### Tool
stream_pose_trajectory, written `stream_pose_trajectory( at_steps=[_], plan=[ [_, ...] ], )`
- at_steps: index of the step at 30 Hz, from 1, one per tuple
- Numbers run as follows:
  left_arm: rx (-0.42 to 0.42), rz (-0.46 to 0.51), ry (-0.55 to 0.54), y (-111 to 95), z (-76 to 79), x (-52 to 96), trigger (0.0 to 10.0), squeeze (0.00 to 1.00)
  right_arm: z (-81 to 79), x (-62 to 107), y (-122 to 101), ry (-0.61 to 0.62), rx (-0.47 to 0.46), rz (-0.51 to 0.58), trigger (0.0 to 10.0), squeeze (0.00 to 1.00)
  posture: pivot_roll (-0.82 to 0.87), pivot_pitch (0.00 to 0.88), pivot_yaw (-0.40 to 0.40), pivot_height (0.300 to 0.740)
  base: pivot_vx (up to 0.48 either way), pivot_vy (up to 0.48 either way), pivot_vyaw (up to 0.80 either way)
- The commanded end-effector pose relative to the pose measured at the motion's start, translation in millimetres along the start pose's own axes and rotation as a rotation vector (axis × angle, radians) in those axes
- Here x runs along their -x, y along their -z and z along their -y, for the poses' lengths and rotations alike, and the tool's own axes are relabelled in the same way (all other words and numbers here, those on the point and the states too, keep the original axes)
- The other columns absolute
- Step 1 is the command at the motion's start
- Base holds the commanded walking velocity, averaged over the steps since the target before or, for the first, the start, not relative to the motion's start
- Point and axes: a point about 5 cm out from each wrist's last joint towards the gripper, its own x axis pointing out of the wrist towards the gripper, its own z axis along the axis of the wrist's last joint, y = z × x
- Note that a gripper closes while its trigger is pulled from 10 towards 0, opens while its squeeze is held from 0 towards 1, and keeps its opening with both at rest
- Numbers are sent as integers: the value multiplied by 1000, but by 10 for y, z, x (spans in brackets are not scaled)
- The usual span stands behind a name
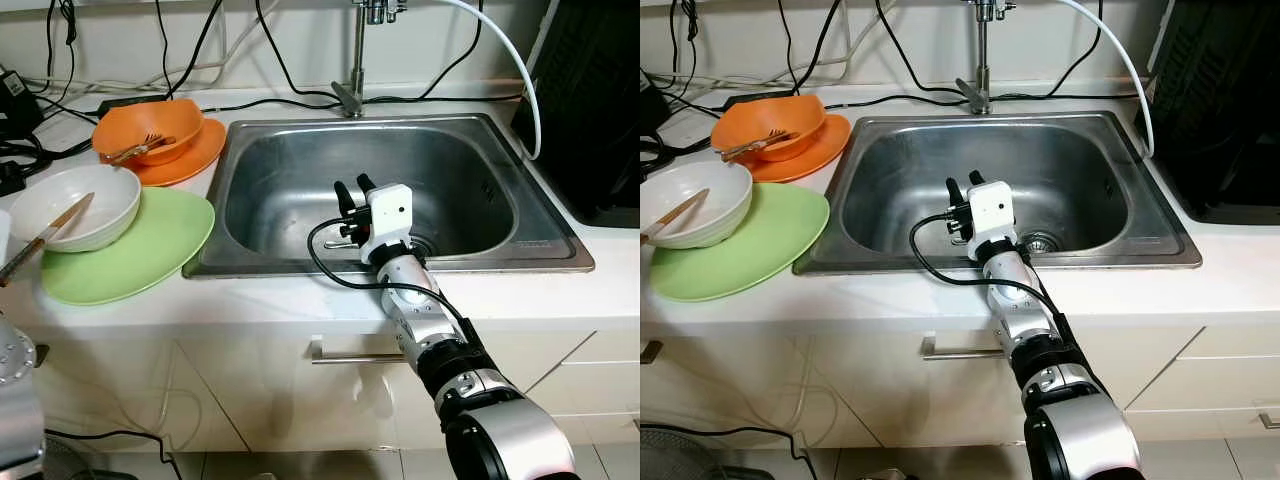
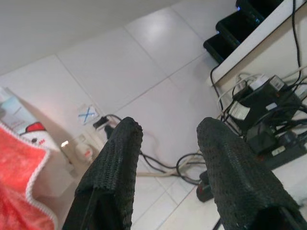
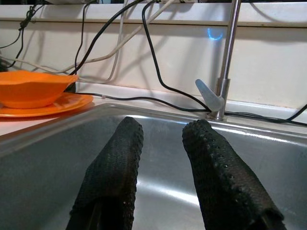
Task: Kitchen organization
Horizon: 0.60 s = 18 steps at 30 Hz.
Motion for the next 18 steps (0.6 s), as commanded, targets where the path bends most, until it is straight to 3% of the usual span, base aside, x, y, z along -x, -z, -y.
stream_pose_trajectory(
  at_steps=[1,8,18],
  plan=[
    [-26,-3,-43,-13,-43,19,10000,0,-61,119,193,3,-38,-84,10000,0,309,39,81,740,0,0,0],
    [-9,-123,-39,119,22,110,10000,0,-40,133,199,9,-40,-82,10000,0,301,40,83,740,0,0,0],
    [18,-145,-45,71,90,196,10000,0,-28,123,183,13,-44,-73,10000,0,299,42,81,740,0,0,0]
  ],
)
